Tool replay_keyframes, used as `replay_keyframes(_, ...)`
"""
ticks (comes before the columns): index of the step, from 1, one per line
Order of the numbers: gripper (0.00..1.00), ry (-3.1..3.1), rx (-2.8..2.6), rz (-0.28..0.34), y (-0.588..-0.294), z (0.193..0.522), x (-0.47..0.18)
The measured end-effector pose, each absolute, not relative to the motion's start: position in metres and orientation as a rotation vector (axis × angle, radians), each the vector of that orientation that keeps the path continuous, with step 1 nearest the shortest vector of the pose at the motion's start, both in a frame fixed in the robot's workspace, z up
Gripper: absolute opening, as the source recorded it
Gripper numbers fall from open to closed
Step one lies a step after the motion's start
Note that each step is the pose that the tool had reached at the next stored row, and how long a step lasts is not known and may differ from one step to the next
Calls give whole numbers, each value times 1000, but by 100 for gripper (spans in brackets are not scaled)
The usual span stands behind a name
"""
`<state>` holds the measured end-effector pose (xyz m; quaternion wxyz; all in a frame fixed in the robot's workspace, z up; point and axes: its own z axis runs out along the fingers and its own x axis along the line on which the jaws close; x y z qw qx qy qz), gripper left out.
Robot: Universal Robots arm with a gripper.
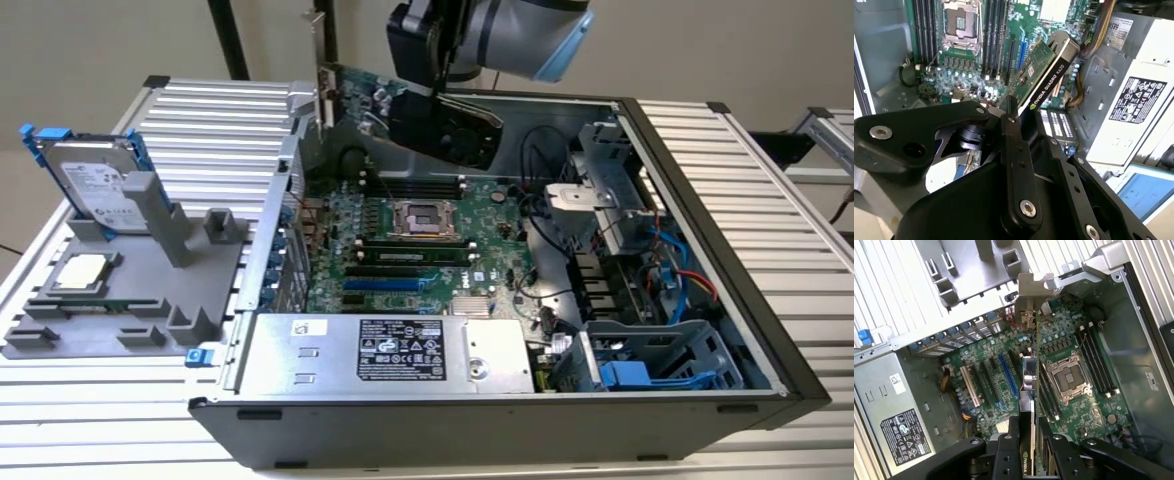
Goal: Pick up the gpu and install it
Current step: 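Insert the gpu into the slot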
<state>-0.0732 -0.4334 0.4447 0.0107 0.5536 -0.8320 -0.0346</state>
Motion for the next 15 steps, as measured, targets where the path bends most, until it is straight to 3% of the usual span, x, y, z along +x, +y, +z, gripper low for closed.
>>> replay_keyframes(15,0,-2525,1825,-107,-433,445,-73)
